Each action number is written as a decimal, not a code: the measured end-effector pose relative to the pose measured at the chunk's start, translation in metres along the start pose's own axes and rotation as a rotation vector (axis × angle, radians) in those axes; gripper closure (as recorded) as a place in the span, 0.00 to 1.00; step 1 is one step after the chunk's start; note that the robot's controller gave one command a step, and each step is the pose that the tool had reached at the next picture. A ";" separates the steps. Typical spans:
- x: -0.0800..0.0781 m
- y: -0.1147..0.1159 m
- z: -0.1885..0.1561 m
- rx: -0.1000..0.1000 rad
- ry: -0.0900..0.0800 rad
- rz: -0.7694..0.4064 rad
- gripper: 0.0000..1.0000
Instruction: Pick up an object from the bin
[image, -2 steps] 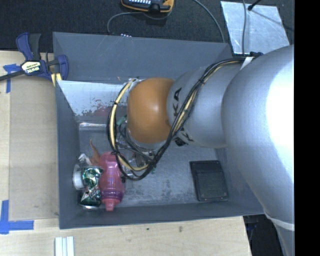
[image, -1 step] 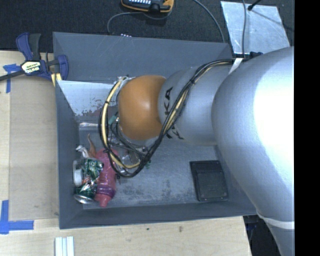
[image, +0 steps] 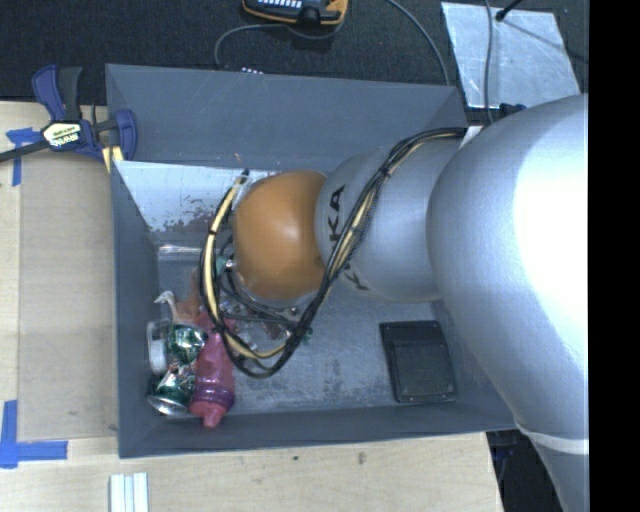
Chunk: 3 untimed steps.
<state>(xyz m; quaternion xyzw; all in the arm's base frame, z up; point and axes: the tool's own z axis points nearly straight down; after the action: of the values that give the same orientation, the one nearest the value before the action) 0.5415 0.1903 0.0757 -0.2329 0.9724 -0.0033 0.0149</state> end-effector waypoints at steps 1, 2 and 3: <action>0.000 0.000 0.000 0.000 0.000 0.000 1.00; 0.005 0.004 -0.042 -0.003 0.016 -0.008 1.00; 0.003 0.006 -0.102 -0.002 0.010 -0.032 1.00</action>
Offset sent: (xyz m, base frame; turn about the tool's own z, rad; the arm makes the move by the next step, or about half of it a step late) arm -0.0086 0.0065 0.1009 -0.0177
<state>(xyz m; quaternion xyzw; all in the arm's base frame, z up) 0.5328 0.1944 0.1771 -0.2484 0.9686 -0.0035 0.0097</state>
